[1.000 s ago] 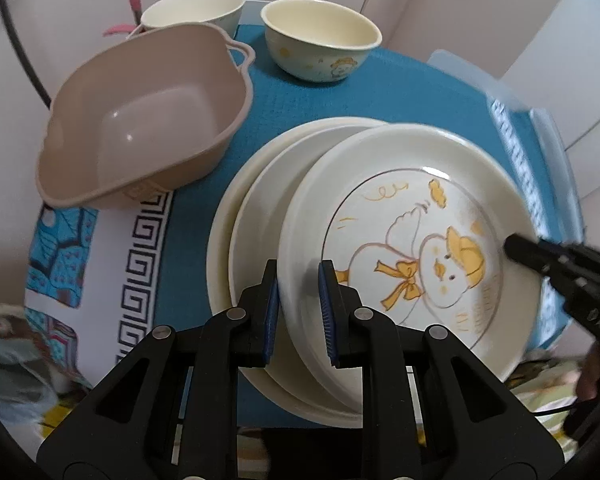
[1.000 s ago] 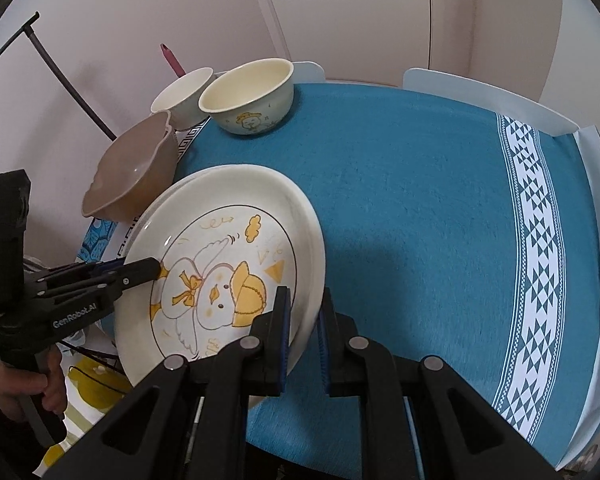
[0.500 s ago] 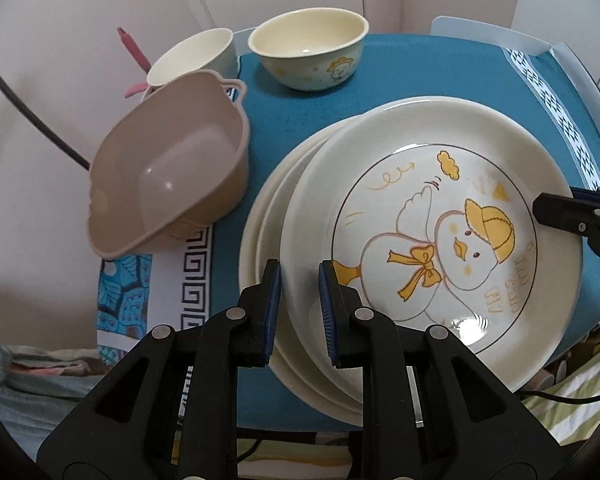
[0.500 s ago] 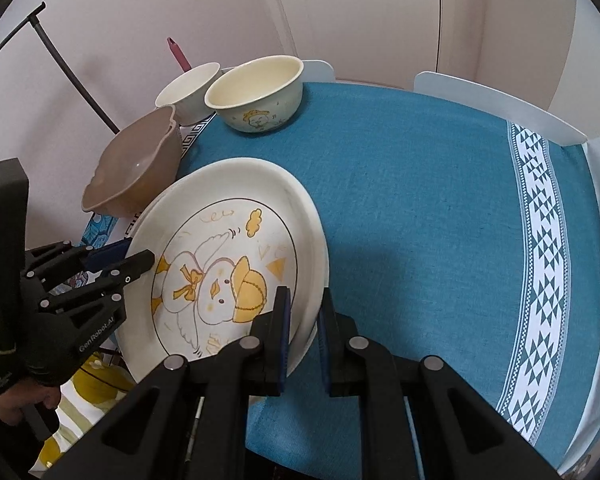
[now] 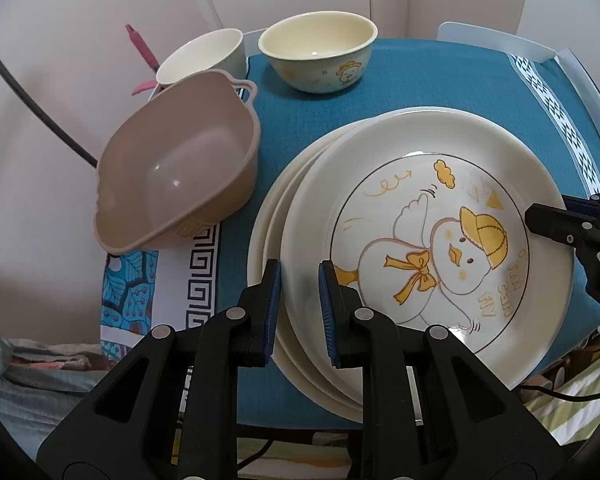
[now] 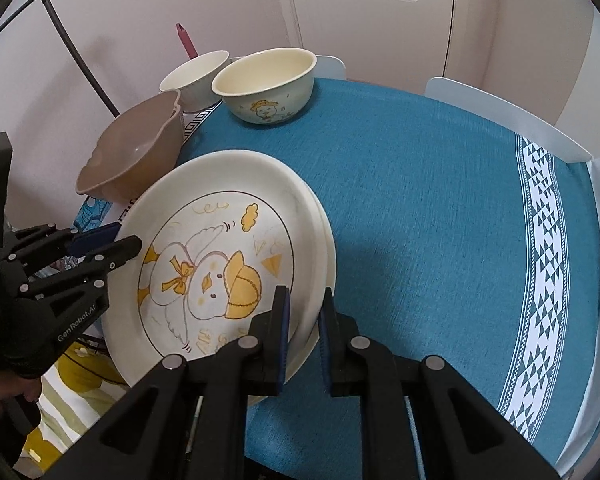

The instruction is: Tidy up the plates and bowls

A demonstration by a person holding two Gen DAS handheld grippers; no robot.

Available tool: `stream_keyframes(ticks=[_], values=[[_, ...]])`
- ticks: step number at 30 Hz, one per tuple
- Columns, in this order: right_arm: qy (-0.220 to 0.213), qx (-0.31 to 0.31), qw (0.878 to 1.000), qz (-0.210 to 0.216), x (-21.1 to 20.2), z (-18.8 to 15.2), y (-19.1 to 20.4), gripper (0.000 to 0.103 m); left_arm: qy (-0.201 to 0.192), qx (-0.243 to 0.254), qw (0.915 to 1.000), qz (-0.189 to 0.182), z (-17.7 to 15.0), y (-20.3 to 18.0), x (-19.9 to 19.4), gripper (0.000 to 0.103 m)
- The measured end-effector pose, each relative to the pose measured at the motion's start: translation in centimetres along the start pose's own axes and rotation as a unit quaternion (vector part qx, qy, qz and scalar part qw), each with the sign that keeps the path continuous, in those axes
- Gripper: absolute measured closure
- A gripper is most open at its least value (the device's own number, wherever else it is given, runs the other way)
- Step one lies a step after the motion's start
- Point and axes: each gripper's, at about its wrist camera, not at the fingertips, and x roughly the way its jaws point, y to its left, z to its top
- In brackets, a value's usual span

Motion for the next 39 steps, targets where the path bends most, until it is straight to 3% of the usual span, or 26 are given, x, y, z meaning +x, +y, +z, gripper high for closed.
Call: stream_keyframes(ticks=[9, 15, 23, 27, 30, 31, 32, 33, 34, 35, 39], values=[[-0.002, -0.018, 1.000, -0.015, 0.2, 0.2, 0.4, 0.090, 0.004, -0.001, 1.0000, 0.005, -0.1, 0.1, 0.0, 0.086], [-0.004, -0.026, 0.999, -0.024, 0.3, 0.1, 0.7, 0.090, -0.012, 0.025, 0.9984, 0.049, -0.3, -0.8, -0.6, 0.086], [-0.008, -0.030, 0.999, -0.020, 0.0, 0.1, 0.7, 0.090, -0.011, 0.005, 0.9996, 0.025, 0.0, -0.1, -1.3, 0.086], [-0.023, -0.023, 0.999, -0.003, -1.7, 0.9, 0.5, 0.090, -0.026, -0.030, 0.9992, 0.000, 0.5, 1.3, -4.1, 0.086], [-0.040, -0.021, 0.999, 0.024, -3.4, 2.5, 0.5, 0.088, -0.053, -0.071, 0.9961, -0.006, 1.1, 3.7, -6.9, 0.063], [-0.049, -0.022, 0.998, 0.030, -3.9, 2.9, 0.6, 0.084, -0.067, -0.087, 0.9939, -0.004, 1.4, 4.9, -8.0, 0.026], [-0.061, -0.023, 0.997, 0.037, -4.6, 3.5, 0.8, 0.062, -0.075, -0.095, 0.9927, 0.001, 1.5, 5.5, -8.5, 0.001], [-0.071, -0.025, 0.996, 0.047, -5.0, 4.2, 1.0, 0.024, -0.105, -0.109, 0.9885, 0.012, 1.7, 6.8, -9.6, 0.000], [-0.077, -0.026, 0.995, 0.055, -5.2, 4.8, 1.2, 0.007, -0.117, -0.115, 0.9862, 0.015, 1.8, 7.8, -10.1, 0.000], [-0.084, -0.028, 0.994, 0.066, -5.4, 5.5, 1.5, 0.000, -0.118, -0.120, 0.9856, 0.016, 2.2, 8.7, -10.2, 0.000], [-0.087, -0.052, 0.992, 0.072, -5.4, 8.2, 3.5, 0.000, -0.101, -0.148, 0.9838, 0.013, 2.9, 12.3, -9.4, 0.000]])
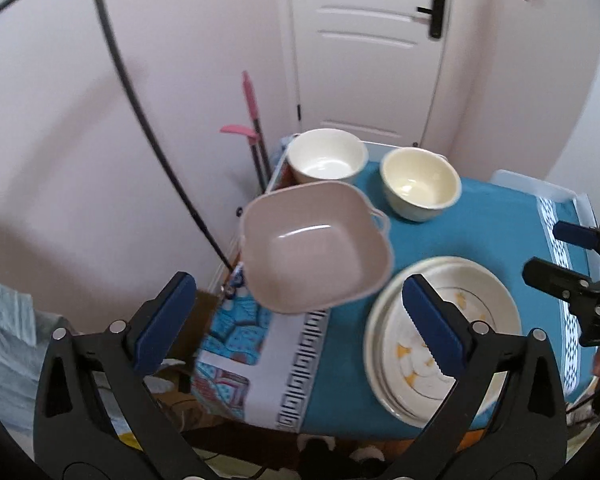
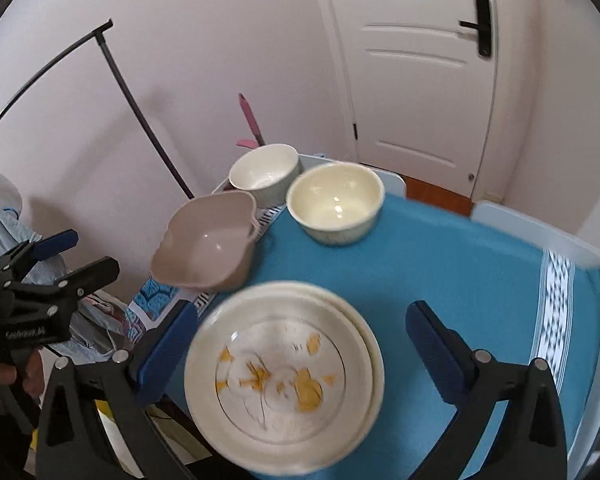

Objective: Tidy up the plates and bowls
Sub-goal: 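Open both grippers, move over and grasp the taupe square basket rim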

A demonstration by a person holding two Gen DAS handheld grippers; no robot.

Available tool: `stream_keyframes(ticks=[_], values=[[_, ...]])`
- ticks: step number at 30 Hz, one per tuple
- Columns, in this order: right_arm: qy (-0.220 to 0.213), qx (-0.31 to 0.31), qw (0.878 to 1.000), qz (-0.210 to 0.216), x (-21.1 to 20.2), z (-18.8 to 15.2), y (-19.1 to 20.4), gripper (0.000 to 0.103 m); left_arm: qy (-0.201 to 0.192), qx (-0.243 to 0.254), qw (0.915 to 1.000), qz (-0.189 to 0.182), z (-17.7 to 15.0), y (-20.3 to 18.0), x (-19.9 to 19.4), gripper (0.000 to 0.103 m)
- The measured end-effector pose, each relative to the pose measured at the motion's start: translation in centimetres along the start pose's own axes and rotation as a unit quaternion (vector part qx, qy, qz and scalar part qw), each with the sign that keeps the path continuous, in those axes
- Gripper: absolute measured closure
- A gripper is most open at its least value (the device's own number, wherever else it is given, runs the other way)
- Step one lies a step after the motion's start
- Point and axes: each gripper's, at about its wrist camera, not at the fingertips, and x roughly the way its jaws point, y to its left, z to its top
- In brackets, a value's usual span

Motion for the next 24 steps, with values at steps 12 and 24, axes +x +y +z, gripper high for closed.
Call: stream_keyframes(ticks=[12, 24], values=[[0.090, -0.016, 0.996, -0.002, 10.4, 4.7, 5.7, 0.000, 0.098, -0.048, 0.9927, -0.053, -0.7, 6.3, 10.5, 0.015], [0.149, 0.021, 0.989, 0.010, 18.6, 4.2, 6.0, 0.076, 0.137, -0.004, 0.9863, -0.091, -1.0, 5.7, 16.3, 0.070]])
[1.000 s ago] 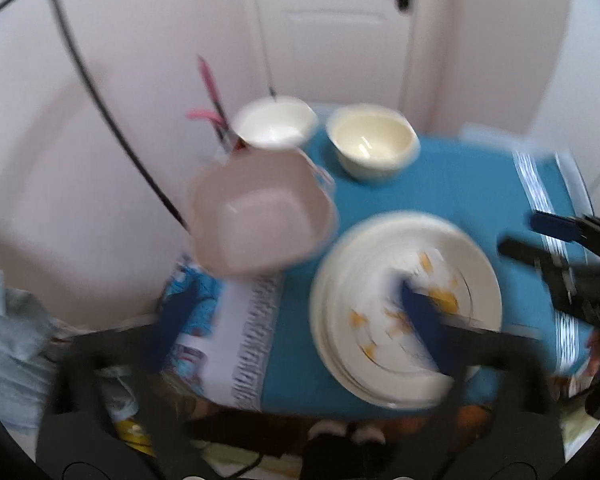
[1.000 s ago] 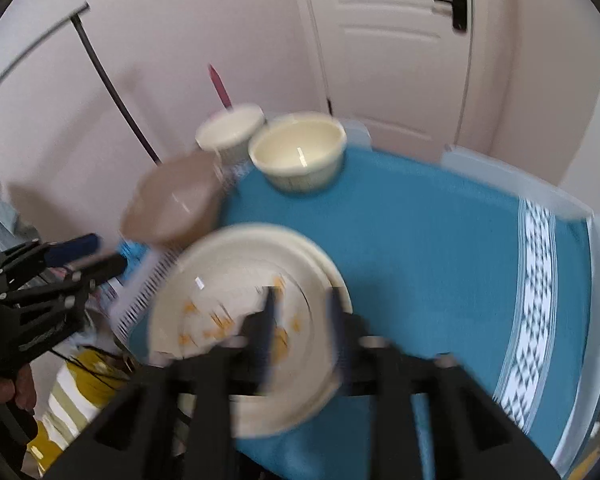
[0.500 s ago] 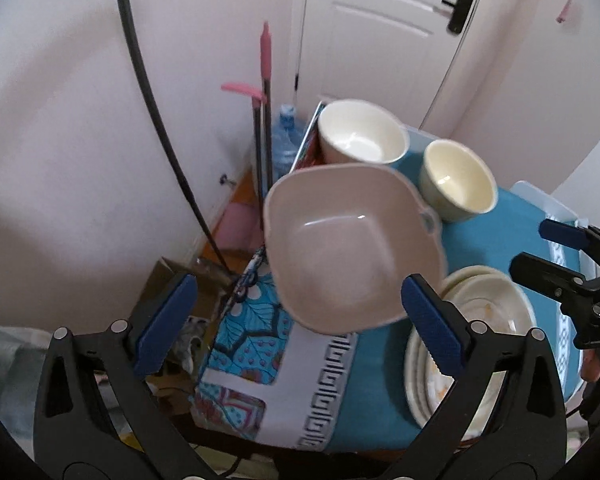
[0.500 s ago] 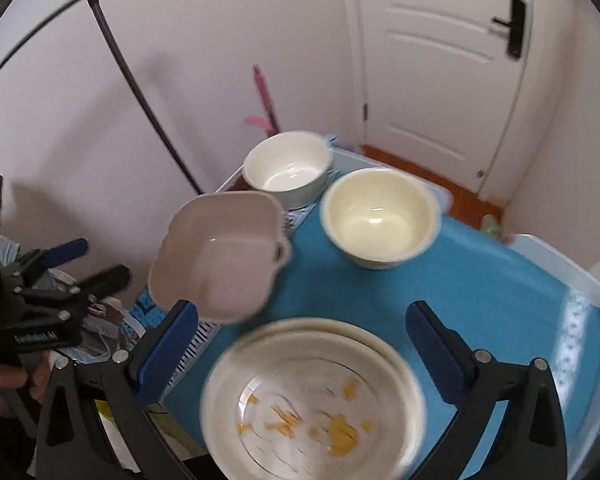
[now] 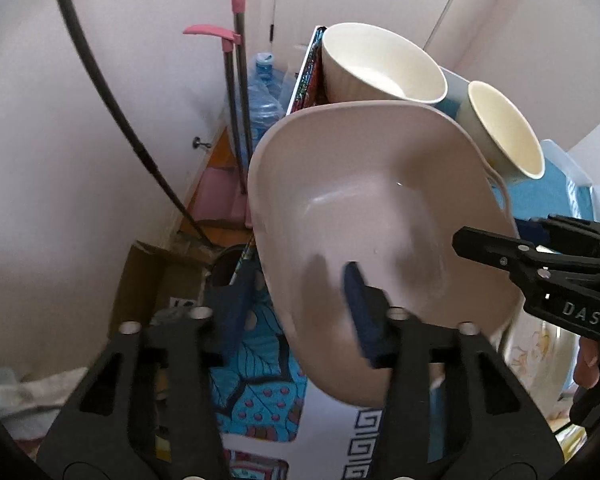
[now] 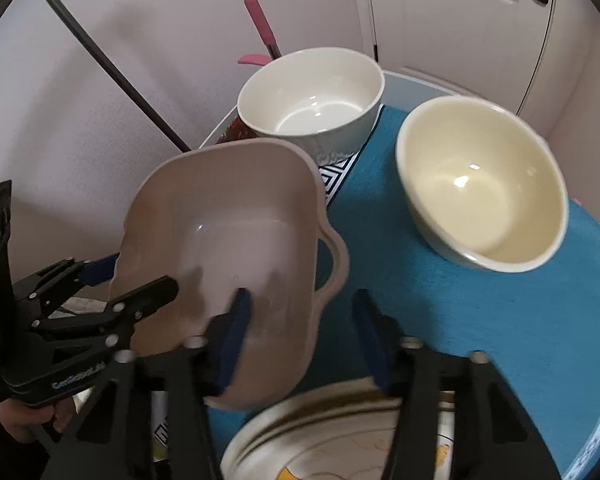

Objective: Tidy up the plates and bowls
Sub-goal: 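Open both grippers, move over and grasp the taupe square basket rim, then carry the taupe basket away from the plates and set it on the cloth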

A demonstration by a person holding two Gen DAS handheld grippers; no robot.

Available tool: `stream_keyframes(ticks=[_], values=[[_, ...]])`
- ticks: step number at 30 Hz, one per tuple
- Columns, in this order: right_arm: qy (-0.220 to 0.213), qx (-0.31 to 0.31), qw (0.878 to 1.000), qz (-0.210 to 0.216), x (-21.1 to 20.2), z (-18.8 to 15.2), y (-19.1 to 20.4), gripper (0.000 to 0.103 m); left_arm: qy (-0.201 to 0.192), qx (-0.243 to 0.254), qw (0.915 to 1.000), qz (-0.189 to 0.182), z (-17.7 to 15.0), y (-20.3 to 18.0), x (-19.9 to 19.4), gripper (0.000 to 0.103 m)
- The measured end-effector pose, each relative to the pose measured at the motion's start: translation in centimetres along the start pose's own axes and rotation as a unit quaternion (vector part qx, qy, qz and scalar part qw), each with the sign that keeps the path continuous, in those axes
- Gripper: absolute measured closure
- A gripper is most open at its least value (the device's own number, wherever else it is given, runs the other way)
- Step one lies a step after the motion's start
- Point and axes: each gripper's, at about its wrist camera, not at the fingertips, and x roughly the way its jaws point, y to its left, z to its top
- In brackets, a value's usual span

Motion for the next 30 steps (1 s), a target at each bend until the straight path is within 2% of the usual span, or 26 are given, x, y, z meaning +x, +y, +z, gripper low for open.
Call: stream_keyframes(ticks=[1, 2, 5, 13, 21, 30], values=[[0.004, 0.000, 1.000, 0.001, 0.3, 0.0, 0.0, 0.080, 0.000, 0.003, 1.0000, -0.005, 0.1, 0.0, 0.0, 0.084], [0.005, 0.000, 1.000, 0.000, 0.6, 0.0, 0.1, 0.086, 0.003, 0.005, 1.0000, -0.002, 0.1, -0.1, 0.2, 0.086], [-0.001, 0.001, 1.000, -0.012, 0.7, -0.1, 0.2, 0.088, 0.001, 0.006, 1.0000, -0.002, 0.4, 0.1, 0.1, 0.088], [-0.025, 0.006, 1.000, -0.003, -0.5, -1.0, -0.1, 0.090, -0.024, 0.006, 0.9996, 0.009, 0.9, -0.8, -1.9, 0.089], [-0.081, 0.004, 0.997, 0.008, -7.0, -3.7, -2.4, 0.090, -0.078, 0.027, 0.9963, 0.021, 0.9, -5.6, -7.9, 0.089], [-0.144, 0.033, 0.989, -0.011, -17.3, -9.7, -7.4, 0.090, -0.123, 0.068, 0.9899, -0.010, -0.7, -15.0, -13.8, 0.089]])
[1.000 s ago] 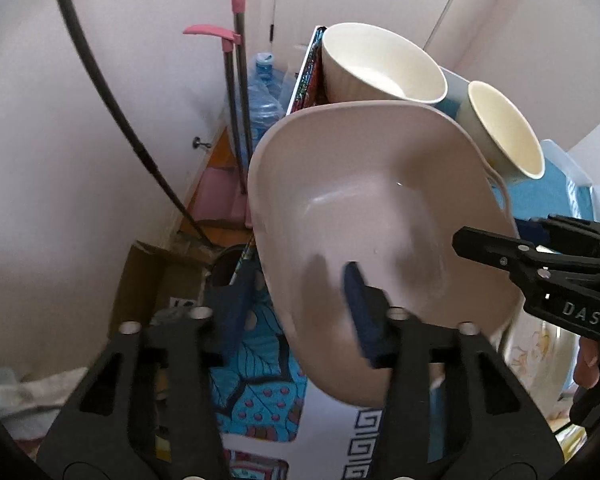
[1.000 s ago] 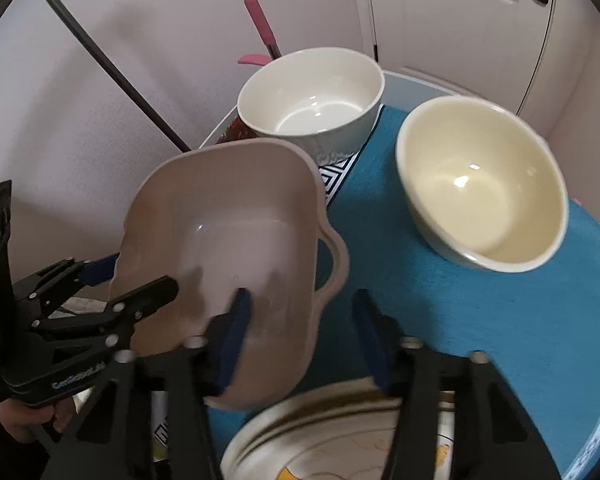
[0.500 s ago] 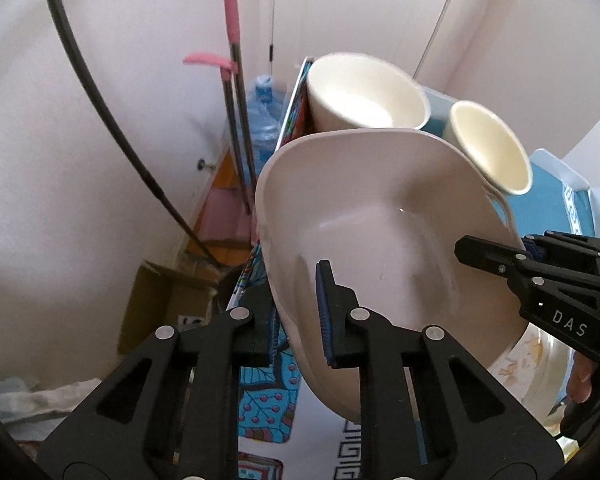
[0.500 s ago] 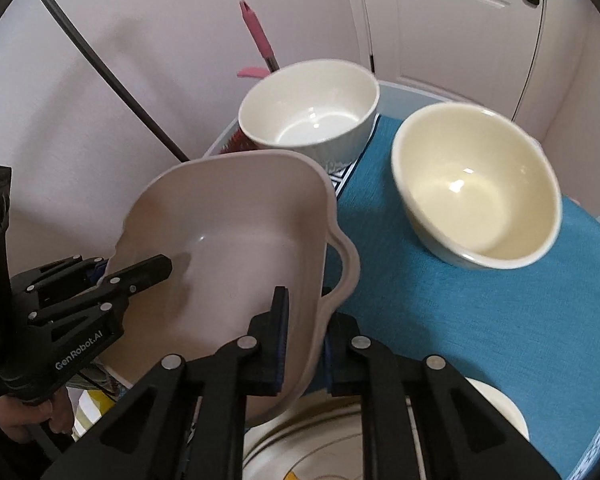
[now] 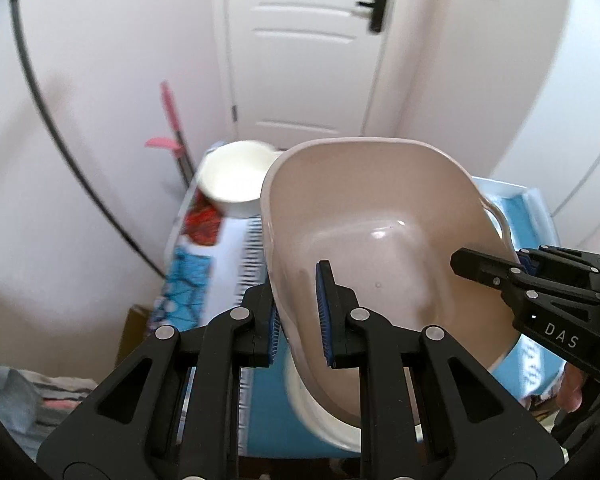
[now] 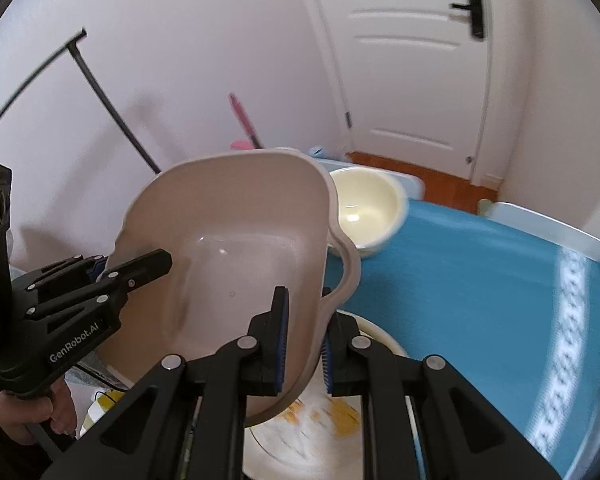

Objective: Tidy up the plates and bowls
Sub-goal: 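Carry the taupe basket away from the plates and set it on the cloth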

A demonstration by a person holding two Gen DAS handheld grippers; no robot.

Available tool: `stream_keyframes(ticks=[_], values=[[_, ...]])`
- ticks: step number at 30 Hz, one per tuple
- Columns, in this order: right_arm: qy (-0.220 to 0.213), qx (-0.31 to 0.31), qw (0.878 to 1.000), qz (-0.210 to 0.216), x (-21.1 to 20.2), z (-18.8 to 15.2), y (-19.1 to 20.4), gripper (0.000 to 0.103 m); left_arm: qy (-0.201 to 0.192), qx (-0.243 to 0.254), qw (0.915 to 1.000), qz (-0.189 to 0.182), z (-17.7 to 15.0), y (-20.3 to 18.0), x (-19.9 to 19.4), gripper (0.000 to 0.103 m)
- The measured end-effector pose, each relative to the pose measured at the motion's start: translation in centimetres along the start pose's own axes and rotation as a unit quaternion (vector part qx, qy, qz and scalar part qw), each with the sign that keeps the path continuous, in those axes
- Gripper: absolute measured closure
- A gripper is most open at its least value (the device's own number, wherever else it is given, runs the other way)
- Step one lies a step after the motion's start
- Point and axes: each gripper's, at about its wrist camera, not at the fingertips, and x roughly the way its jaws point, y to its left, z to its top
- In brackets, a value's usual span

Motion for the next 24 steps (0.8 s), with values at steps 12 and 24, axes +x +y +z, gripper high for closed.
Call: stream_keyframes(ticks=[12, 24], values=[[-0.039, 0.069, 0.993, -0.092, -11.7, -6.8, -9.8, 0.090, 0.007, 0.072, 0.9928, -0.095, -2.5, -16.9, -0.2, 0.089], [-0.007, 0.142, 0.980, -0.138, -12.8, -13.2, -20.4, 0.090, 0.074, 0.109, 0.9825, -0.132, -6.3, -28.6, 6.7, 0.089]])
